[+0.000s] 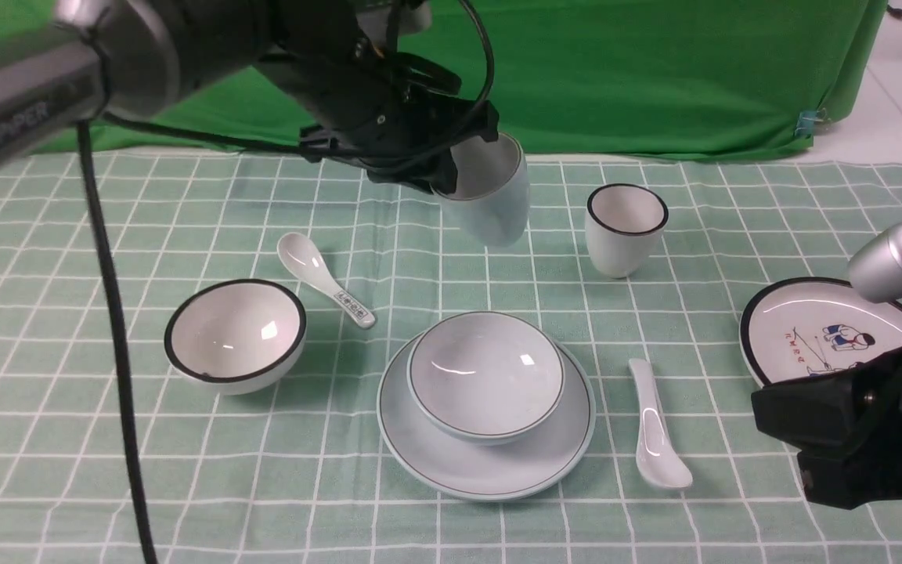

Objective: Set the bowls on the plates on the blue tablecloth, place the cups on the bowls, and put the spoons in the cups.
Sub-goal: 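Place the cup upside down onto the bowl on the plate, then move the gripper down to the white spoon beside the saucer, then move the spoon over the cup on the plates and lower it into the cup with the right gripper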

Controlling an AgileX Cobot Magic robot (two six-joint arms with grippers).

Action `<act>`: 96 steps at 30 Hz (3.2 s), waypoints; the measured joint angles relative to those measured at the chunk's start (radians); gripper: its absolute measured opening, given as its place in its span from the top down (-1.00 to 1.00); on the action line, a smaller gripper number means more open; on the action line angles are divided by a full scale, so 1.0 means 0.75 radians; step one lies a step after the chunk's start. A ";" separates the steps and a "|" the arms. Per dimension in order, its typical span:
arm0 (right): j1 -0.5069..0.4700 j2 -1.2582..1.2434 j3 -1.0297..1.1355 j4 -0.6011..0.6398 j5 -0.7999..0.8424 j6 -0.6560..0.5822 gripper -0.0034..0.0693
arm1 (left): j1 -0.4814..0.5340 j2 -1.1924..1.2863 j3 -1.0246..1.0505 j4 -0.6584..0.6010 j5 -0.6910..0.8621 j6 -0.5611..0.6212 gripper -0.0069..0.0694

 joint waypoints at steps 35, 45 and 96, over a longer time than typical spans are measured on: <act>0.000 0.008 -0.001 0.000 0.028 0.015 0.58 | -0.090 0.085 0.278 0.070 -0.036 -0.099 0.60; -0.138 0.230 -0.100 0.000 0.260 0.033 0.55 | -0.090 -0.027 0.278 0.120 -0.040 -0.094 -0.04; -0.088 0.948 -0.719 0.013 -0.211 -0.112 0.43 | -0.090 -1.412 1.061 0.576 0.130 -0.332 0.80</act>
